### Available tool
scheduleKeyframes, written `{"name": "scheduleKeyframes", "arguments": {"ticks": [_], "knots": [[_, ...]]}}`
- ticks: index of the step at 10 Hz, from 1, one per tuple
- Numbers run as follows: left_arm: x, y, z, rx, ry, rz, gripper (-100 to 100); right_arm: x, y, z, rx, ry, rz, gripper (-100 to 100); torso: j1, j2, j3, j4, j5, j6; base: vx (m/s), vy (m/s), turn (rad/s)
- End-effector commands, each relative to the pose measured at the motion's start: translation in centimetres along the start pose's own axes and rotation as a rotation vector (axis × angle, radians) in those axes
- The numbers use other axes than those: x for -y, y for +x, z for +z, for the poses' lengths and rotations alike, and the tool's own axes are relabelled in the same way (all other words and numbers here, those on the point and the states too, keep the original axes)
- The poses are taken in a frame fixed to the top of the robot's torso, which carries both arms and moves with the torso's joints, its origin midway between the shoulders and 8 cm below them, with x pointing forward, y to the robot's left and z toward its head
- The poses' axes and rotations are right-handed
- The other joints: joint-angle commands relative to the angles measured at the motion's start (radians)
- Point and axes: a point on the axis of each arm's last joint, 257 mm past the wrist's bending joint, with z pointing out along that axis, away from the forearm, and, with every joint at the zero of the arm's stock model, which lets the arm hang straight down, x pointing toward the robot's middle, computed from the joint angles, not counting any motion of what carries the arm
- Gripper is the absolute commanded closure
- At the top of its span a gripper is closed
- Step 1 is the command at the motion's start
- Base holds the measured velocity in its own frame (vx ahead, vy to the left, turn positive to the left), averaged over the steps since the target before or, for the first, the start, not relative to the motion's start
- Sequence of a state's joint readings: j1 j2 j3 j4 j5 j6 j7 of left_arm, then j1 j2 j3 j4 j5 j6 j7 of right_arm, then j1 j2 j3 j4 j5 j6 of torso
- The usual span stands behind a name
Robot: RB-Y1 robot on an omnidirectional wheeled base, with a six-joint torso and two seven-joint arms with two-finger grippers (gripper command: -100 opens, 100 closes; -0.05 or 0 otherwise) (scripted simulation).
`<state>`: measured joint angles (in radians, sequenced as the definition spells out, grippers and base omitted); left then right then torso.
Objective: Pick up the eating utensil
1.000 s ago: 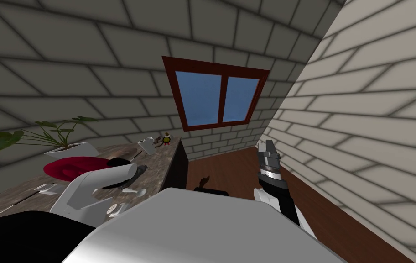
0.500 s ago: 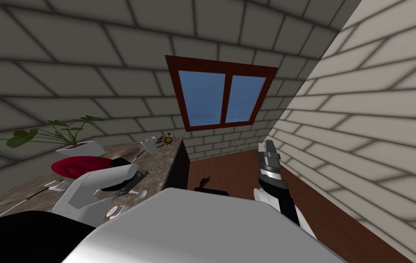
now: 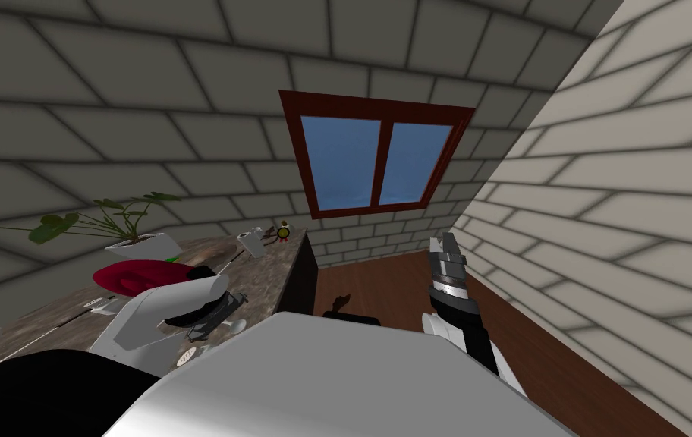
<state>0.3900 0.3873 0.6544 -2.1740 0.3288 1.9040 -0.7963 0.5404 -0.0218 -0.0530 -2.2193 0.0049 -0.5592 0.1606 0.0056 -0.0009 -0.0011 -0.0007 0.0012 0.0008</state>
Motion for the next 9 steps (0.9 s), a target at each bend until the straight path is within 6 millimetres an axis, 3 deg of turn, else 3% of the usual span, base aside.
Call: {"name": "scheduleKeyframes", "arguments": {"ticks": [1,3,4,5,8,9], "knots": [[-1.0,1.2,0.5,-0.049,-0.034,0.014,-100,0.0,0.0,0.0,0.000,0.000,0.000,0,0.000,0.000,0.000,0.000,0.000,0.000,0.019,0.053,0.012],[-0.9,1.2,0.6,-0.044,-0.030,0.012,-100,0.0,0.0,0.0,0.000,0.000,0.000,0,0.000,0.001,0.001,0.000,0.000,0.000,0.008,0.027,-0.007],[-1.0,1.2,0.6,-0.045,-0.031,0.013,0,0.0,0.0,0.0,0.000,0.000,0.000,0,-0.002,0.002,0.001,0.000,0.000,0.000,0.000,0.000,0.000],[-0.8,1.2,1.5,-0.045,-0.033,0.008,-100,0.0,0.0,0.0,0.000,0.000,0.000,0,-0.003,0.002,0.001,0.001,-0.001,0.000,-0.008,0.010,-0.031],[-0.4,1.2,2.9,-0.044,-0.036,0.002,-100,0.0,0.0,0.0,0.000,0.000,0.000,0,-0.003,0.003,0.002,0.001,-0.001,0.000,-0.024,0.006,-0.028],[-0.5,1.3,2.6,-0.045,-0.036,0.003,-100,0.0,0.0,0.0,0.000,0.000,0.000,0,-0.004,0.004,0.003,0.001,-0.001,0.000,-0.019,-0.002,-0.001]]}}
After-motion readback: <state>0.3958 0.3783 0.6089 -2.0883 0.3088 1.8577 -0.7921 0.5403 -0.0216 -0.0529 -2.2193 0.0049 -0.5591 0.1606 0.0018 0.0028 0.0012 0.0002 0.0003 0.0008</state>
